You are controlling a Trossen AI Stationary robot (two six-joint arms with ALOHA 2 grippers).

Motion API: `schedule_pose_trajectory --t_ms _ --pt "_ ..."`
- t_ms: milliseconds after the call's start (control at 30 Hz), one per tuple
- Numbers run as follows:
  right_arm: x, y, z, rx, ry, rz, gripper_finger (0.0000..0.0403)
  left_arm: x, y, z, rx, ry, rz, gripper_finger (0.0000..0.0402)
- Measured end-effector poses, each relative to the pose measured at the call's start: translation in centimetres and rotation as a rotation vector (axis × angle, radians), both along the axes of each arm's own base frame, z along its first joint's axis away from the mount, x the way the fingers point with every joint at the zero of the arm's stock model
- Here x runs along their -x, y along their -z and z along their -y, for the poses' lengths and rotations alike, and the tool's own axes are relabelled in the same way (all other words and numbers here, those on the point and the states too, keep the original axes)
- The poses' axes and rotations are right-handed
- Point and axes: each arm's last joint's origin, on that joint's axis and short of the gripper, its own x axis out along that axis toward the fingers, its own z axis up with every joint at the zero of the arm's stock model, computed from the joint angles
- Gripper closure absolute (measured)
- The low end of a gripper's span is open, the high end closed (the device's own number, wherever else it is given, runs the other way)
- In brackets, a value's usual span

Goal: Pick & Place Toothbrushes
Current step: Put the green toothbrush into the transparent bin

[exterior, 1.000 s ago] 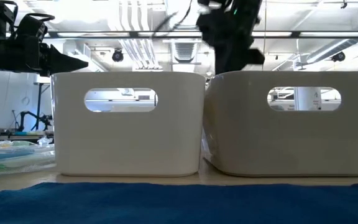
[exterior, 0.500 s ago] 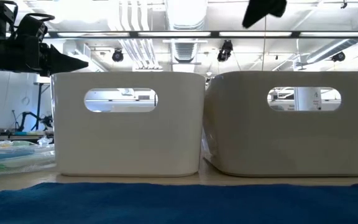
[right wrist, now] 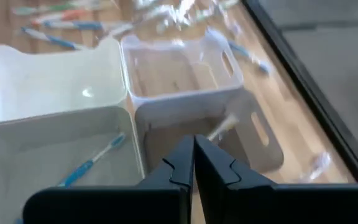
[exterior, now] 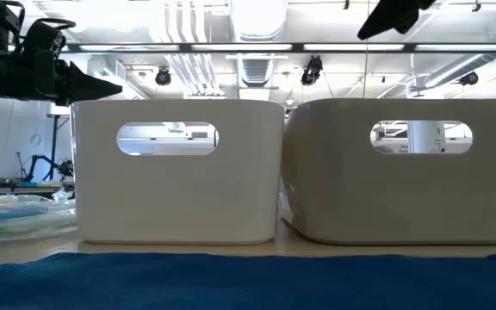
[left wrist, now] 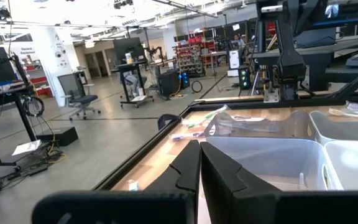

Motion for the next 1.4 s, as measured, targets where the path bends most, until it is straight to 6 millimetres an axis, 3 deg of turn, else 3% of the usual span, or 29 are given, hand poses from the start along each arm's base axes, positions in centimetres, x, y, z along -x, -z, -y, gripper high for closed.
schedule_pose_trajectory --t_ms 333,600,1000,1267,1400 --pt "2.8 5.5 2.9 -0.055 -0.133 0.090 0.0394 0.0 0.0 0.0 0.000 0.000 0.000 0.0383" --pt "5.4 8.8 3.6 -0.045 -0.190 0.194 0.0394 0.0 0.0 0.0 0.000 -0.001 0.000 0.0385" --pt "8.6 12.6 3.6 -0.019 -0.235 0.324 0.0394 0.0 0.0 0.0 0.000 -0.001 0.000 0.0385" --pt "10.1 13.8 3.6 -0.013 -0.251 0.430 0.0394 0.0 0.0 0.0 0.000 0.000 0.000 0.0385" --pt "10.5 14.5 3.6 -0.089 -0.198 0.474 0.0394 0.0 0.0 0.0 0.000 0.000 0.000 0.0384"
